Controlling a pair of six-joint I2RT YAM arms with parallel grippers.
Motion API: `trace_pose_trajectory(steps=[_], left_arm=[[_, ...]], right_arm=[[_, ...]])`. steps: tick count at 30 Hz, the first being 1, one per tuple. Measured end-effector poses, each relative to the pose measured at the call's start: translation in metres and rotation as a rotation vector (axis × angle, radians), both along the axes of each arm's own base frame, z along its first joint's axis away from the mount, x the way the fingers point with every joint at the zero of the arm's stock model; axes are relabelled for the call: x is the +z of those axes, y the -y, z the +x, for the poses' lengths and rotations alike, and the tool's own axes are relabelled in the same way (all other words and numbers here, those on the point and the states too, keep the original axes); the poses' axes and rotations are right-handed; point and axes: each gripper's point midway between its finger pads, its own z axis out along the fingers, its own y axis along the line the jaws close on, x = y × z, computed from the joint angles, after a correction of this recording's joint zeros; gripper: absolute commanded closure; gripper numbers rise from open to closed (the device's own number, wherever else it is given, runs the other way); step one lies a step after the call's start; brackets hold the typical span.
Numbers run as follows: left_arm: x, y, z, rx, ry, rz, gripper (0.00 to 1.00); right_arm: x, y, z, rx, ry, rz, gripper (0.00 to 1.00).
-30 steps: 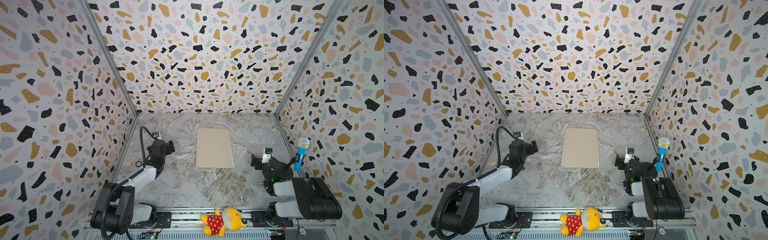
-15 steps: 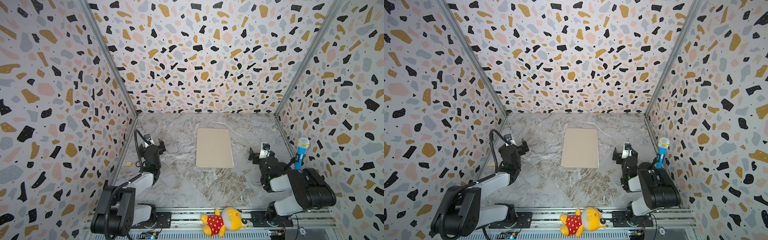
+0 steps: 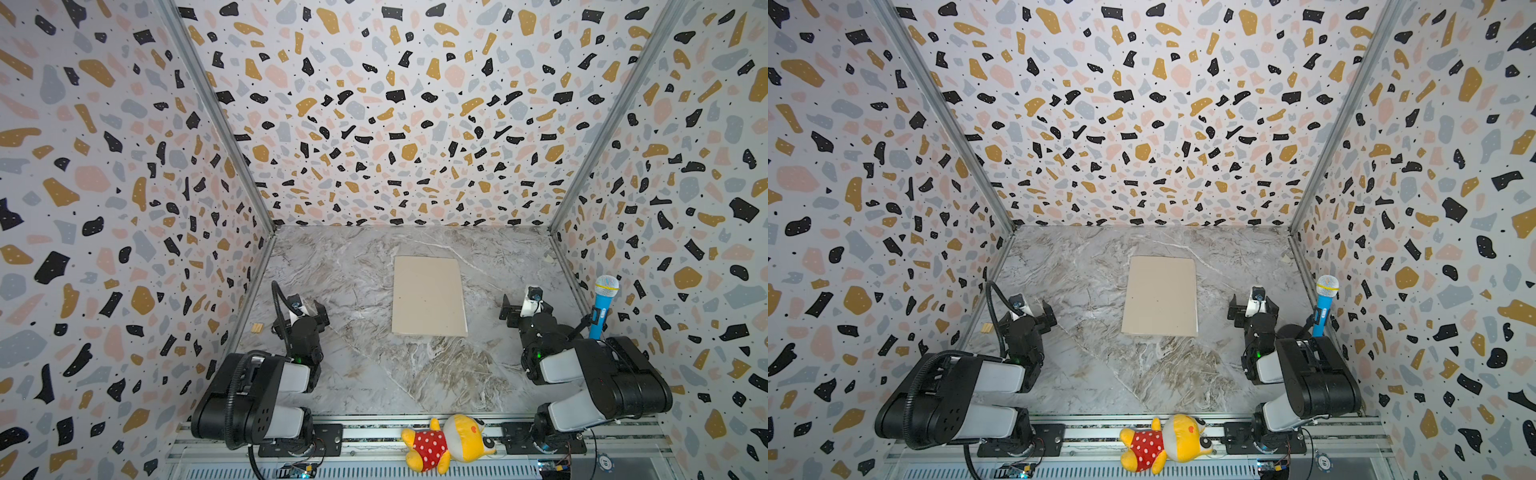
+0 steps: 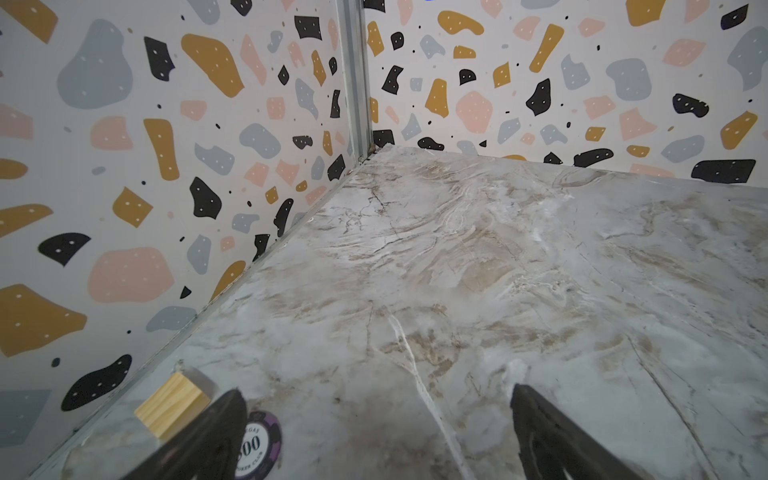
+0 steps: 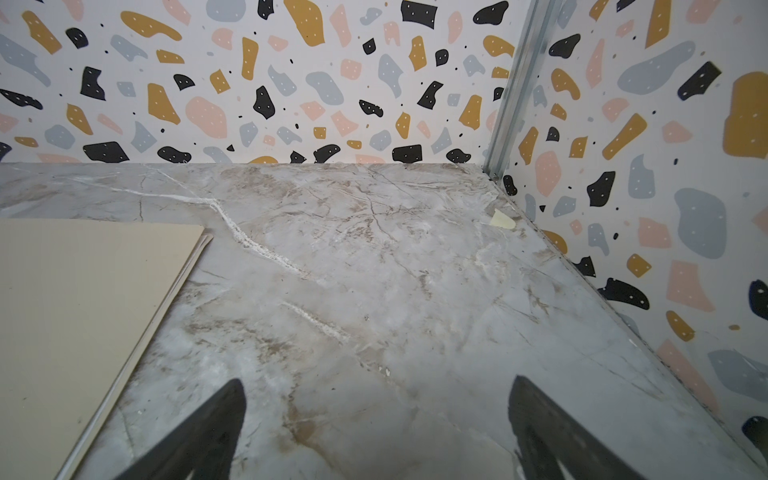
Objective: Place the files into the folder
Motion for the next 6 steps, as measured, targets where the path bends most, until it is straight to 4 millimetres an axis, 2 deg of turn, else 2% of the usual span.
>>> trace_pose_trajectory(steps=[6], left_arm=[[0.0102,0.0,0.0025,0.001,0.044,0.001,0.01]], right_arm=[[0.0008,-0.0013,-0.0001,0.0,0.002,-0.009,0.01]])
